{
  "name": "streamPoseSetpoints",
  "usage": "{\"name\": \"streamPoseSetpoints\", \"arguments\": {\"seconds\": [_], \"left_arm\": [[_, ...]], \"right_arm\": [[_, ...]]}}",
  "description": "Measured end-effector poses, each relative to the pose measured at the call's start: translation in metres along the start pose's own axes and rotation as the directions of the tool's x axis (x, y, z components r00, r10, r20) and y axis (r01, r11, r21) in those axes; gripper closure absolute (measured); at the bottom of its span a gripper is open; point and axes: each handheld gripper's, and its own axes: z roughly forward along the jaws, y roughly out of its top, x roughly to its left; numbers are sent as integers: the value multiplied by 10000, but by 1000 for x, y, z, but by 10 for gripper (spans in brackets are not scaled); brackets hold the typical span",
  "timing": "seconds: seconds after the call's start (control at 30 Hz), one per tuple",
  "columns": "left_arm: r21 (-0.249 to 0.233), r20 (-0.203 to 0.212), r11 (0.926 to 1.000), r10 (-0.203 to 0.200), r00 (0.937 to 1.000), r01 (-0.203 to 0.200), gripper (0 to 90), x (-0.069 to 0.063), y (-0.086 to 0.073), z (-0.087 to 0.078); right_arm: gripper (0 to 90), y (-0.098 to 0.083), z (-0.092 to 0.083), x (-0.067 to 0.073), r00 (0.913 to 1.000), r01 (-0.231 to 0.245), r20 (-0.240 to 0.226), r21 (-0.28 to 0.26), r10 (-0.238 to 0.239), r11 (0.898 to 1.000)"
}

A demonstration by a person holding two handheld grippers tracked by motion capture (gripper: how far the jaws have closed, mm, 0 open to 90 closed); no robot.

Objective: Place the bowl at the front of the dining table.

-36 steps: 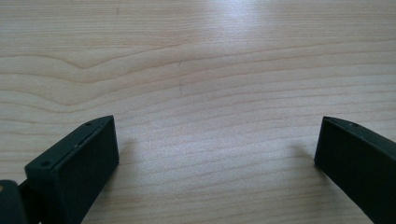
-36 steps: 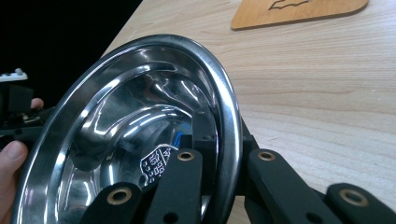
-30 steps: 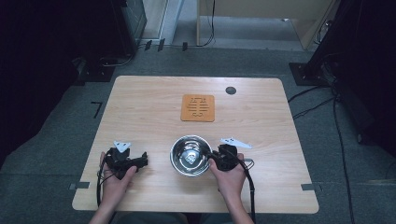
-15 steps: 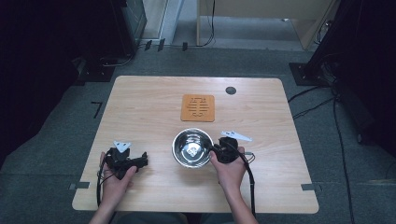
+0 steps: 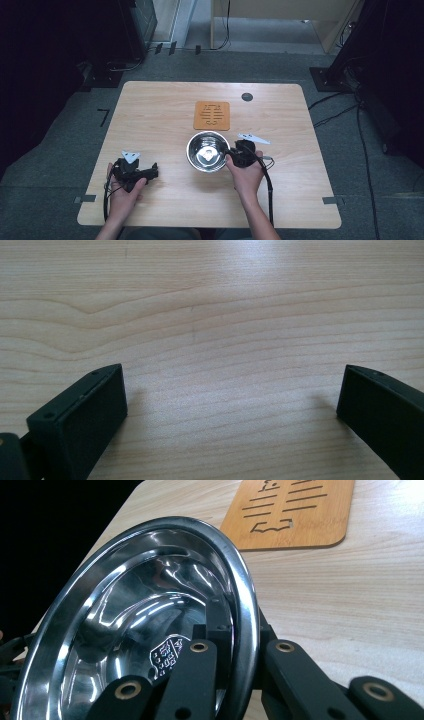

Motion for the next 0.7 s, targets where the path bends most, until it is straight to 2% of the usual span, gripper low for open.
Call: {"name": "streamPoseSetpoints", "arguments": {"seconds": [0.7], "left_arm": [[18,-3,10000,16,10000,-16,0,0,0,0]], "right_arm": [[875,26,15,-7,9989,-284,360,-208,292,9994]]}}
